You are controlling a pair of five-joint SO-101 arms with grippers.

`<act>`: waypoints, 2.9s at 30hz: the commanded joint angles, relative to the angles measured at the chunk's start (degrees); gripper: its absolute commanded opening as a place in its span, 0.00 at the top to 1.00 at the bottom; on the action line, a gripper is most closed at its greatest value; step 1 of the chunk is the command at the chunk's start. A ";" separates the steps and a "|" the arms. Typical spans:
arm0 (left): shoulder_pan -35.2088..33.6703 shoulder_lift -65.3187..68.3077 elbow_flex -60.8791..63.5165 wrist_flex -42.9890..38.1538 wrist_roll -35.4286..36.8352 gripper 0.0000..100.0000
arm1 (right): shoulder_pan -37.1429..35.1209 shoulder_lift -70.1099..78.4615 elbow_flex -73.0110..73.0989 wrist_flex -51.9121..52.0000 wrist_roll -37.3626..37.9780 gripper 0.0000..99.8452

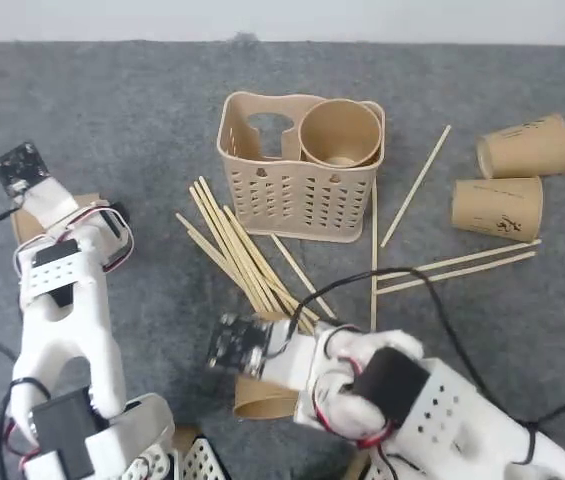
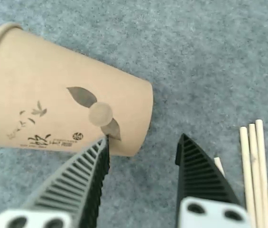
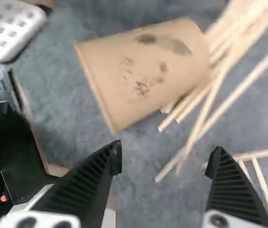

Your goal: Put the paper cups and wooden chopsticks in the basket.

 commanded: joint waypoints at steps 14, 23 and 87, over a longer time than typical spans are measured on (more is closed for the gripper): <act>-0.26 -0.35 -1.54 -2.64 1.05 0.78 | -7.08 2.07 16.53 -25.45 0.70 0.70; -0.18 -0.35 -1.54 -2.64 1.05 0.78 | 2.68 1.54 16.00 -31.78 0.70 0.78; 0.79 -0.35 -0.92 -2.73 0.79 0.78 | 49.54 63.08 -90.99 0.48 -20.04 0.94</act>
